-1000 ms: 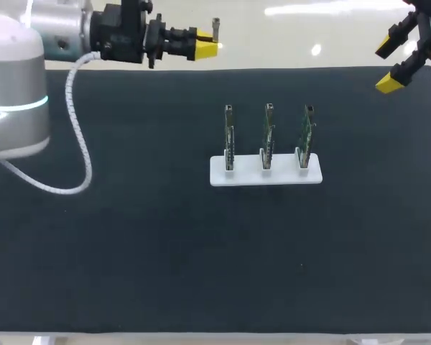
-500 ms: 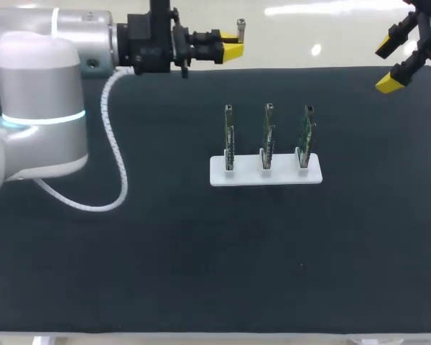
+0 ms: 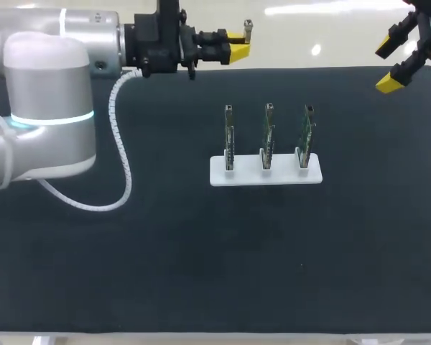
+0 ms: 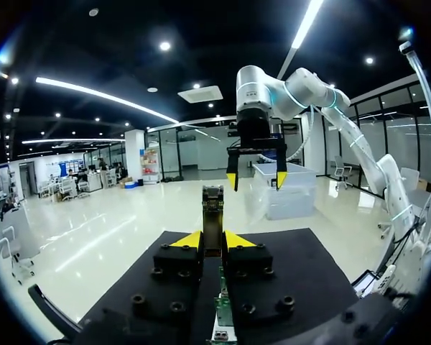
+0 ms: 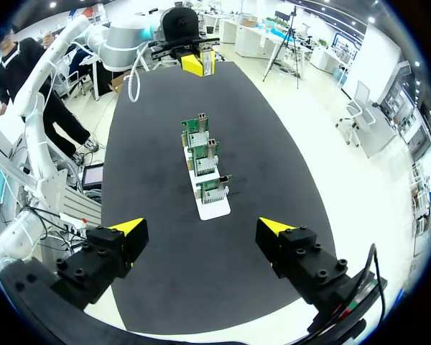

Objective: Pick up the optical module with the left hand, and insert it into the network port with the right hand.

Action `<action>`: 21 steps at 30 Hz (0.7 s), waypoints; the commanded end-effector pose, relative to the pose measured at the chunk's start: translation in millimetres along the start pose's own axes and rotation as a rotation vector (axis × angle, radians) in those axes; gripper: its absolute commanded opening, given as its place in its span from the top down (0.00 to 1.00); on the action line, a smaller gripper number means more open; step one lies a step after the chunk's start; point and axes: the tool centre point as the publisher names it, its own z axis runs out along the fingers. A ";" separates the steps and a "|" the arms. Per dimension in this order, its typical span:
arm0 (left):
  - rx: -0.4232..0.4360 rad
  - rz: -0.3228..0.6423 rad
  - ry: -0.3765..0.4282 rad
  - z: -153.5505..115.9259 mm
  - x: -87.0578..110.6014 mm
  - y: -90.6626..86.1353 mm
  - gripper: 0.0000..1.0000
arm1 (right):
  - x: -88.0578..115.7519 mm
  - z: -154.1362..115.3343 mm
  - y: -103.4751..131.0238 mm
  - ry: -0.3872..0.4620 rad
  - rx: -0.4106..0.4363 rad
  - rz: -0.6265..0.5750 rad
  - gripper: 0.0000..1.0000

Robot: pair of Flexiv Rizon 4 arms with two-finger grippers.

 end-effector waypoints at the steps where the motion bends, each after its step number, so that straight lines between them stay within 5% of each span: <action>1: 0.058 -0.002 0.007 -1.4 -0.7 10.8 1.00 | 0.1 0.4 0.1 -0.001 0.000 0.000 0.00; 21: 0.182 -0.026 -0.022 8.1 -1.7 11.9 1.00 | 0.1 0.4 0.1 -0.001 0.000 0.000 0.00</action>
